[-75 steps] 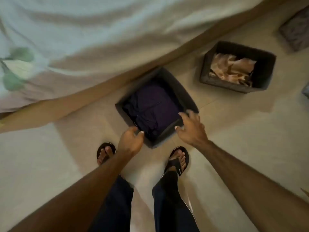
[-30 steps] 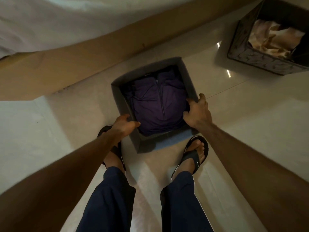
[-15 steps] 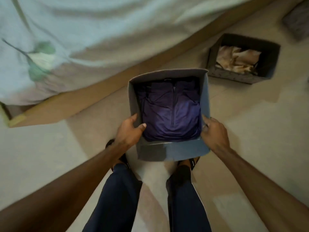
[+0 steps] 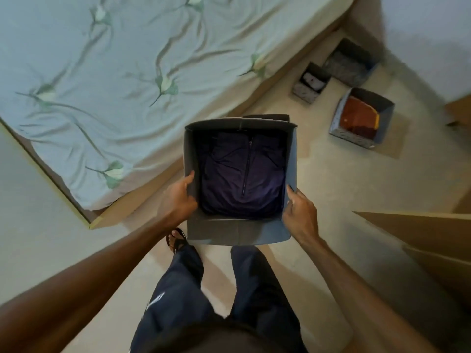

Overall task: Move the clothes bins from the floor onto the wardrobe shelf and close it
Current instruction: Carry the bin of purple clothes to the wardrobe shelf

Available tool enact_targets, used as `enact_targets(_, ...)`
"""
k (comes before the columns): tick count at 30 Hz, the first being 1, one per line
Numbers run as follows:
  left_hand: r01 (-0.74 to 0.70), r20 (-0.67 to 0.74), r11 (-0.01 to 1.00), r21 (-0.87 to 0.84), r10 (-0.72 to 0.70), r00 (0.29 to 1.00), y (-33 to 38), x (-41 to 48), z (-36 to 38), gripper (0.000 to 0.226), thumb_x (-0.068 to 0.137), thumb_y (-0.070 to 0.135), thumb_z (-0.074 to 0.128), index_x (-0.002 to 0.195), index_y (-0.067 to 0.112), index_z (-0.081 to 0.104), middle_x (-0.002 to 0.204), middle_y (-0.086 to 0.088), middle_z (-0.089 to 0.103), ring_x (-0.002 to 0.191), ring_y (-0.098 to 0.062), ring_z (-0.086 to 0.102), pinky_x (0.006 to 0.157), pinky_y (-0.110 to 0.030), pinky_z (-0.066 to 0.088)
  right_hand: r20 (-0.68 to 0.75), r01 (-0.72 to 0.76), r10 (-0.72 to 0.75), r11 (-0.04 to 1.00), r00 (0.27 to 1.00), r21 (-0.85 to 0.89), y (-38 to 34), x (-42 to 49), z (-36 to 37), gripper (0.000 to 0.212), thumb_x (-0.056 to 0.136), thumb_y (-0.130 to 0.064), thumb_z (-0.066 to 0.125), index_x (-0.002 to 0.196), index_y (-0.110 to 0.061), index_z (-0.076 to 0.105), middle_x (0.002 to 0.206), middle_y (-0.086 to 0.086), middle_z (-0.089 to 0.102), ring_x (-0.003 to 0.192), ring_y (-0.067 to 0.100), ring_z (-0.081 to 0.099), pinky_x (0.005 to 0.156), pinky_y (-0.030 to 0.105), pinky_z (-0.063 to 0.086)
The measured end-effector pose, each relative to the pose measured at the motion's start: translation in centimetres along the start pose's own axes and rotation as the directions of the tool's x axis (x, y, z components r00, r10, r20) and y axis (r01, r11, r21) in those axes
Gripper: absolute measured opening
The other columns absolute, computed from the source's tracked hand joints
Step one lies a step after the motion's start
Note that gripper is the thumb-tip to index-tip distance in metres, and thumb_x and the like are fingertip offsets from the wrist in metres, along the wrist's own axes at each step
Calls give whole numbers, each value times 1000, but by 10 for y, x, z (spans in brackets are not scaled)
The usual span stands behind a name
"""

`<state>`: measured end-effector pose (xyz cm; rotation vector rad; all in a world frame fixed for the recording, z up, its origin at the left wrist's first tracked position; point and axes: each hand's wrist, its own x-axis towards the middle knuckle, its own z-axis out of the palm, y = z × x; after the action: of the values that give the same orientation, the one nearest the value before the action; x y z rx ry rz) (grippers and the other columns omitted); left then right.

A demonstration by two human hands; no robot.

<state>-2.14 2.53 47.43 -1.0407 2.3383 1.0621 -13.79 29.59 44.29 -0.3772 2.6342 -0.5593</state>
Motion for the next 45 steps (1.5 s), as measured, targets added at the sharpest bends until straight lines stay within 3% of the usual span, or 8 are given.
enact_targets(4,-14,-12,1000,-22,14,1000,67,-17,-5,83,71,11,53,148,34,31,137,-5,58,110,-25,63,88,-42,57,-76,-30,34,998,997,48,23,-14,-65,51,93,3,42,142,-9,42,141,11,52,121,29,55,101,35,47)
enact_targets(16,-302,-27,952,55,304,952,286,28,41,77,79,6,55,147,35,34,133,-7,60,99,-21,65,80,-38,59,-196,-209,244,961,950,183,136,46,-212,51,92,-3,47,142,-13,43,139,9,54,122,30,55,98,33,46)
enact_targets(21,-428,25,901,77,427,904,391,88,63,78,74,7,56,144,36,40,130,-9,62,71,-11,66,53,-23,51,-269,-274,341,927,901,256,184,97,-266,53,89,-2,46,141,-15,47,132,9,60,114,29,60,90,31,49)
enact_targets(24,-489,76,870,67,484,872,462,130,80,79,69,11,56,142,40,41,130,-10,62,61,-13,67,50,-31,57,-316,-314,399,904,861,289,214,136,-300,53,88,-3,47,140,-16,47,130,10,62,112,30,61,88,32,50)
enact_targets(30,-631,169,758,163,609,775,640,202,113,77,66,18,55,139,42,45,128,-7,65,93,-28,70,76,-41,60,-354,-436,583,798,731,416,274,218,-389,55,88,-2,46,141,-15,46,137,10,56,118,30,58,94,30,47)
enact_targets(39,-807,318,557,195,743,589,876,246,180,70,77,11,57,141,36,45,119,-7,69,93,-27,67,74,-32,51,-392,-529,769,635,506,563,365,289,-514,55,90,-3,46,141,-21,45,128,11,63,83,24,64,67,23,40)
enact_targets(42,-848,346,500,177,775,529,940,243,209,69,74,15,57,139,38,48,124,-8,67,106,-31,65,86,-38,54,-402,-552,821,571,406,607,396,289,-553,53,90,-5,46,140,-23,47,91,3,70,64,14,53,57,22,38)
enact_targets(45,-901,393,414,132,812,431,1011,229,253,69,74,16,58,138,38,49,125,-9,66,109,-33,64,90,-41,54,-444,-560,849,524,286,641,436,278,-600,52,88,-5,46,136,-22,52,64,-7,50,57,14,48,51,25,40)
